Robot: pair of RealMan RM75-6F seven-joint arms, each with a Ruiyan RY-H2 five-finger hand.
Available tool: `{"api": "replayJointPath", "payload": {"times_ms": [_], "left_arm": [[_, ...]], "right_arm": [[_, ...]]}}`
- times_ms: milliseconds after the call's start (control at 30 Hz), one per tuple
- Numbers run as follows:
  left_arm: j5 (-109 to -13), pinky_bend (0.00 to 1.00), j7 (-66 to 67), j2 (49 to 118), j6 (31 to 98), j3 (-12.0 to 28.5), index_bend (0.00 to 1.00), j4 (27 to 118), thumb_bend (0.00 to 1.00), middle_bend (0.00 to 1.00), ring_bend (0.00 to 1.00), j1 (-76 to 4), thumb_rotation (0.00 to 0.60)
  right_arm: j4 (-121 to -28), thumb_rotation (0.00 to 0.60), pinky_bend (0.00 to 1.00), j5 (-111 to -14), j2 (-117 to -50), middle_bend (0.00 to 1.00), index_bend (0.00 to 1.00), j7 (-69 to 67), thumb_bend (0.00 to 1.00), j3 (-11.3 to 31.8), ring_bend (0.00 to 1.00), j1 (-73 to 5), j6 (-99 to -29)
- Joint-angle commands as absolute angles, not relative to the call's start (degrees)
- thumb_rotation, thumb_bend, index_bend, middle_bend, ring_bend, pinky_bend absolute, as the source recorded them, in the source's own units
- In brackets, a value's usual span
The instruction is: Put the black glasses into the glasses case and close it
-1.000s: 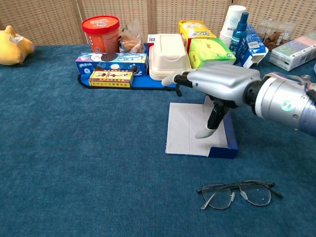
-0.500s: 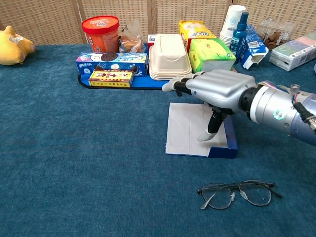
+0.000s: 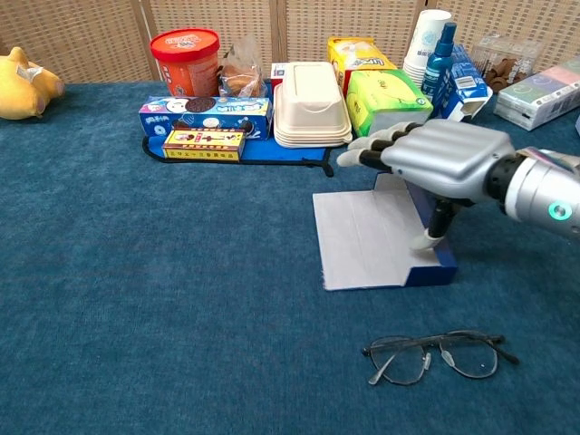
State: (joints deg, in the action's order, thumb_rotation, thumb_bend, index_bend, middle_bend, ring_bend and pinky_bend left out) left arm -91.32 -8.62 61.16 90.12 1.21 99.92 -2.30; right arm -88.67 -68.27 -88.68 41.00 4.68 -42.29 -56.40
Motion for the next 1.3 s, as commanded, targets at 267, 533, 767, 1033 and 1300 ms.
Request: {"api": "replayJointPath", "payload": {"times_ms": [267,533,767,1033,1300], "left_arm": [[-91.2,0.04,-8.2,61.2,89.7,1.3,0.25,100.1,0.3,0.25,0.15,-2.6,0.6],[-91.5,0.05,-7.9,61.1,89.5,1.2,0.25,100.5,0.3,0.25,0.15,-2.9,0.6],[-91.7,0.04,-7.9,61.2,89.7,1.1,0.25,100.5,0.3,0.26,0.15,-2.7,0.6],[-91.6,0.04,-8.4,61.0,90.4,1.0,0.25,100.2,0.3,0.25,0.15,-2.3,0.6],[-91.5,0.04,-9.0,60.9,90.8,1.0,0.25,99.7,0.3,0.25,0.15,-2.0,0.6]], "right_arm": [[-88.4,0.6,0.08,-68.8,-84.1,0.0,0.0,41.0,0.13,2.9,0.0,-40.6,-57.7],[-84.9,0.6,0.07,-68.9,-82.5,0.0,0.0,41.2,0.13,2.6,0.0,-40.0,-58.1],[-82.4,0.6,0.07,-69.1,-82.6,0.0,0.0,40.5,0.13,3.8,0.0,-40.7,-57.8],[-79.8,0.6,0.07,-69.5,-84.2,0.0,0.0,39.8,0.13,5.1,0.0,-42.5,-56.2],[-79.6,0.6,0.07,-69.7,-85.2,0.0,0.0,40.4,0.13,6.0,0.0,-44.0,-55.4]]}}
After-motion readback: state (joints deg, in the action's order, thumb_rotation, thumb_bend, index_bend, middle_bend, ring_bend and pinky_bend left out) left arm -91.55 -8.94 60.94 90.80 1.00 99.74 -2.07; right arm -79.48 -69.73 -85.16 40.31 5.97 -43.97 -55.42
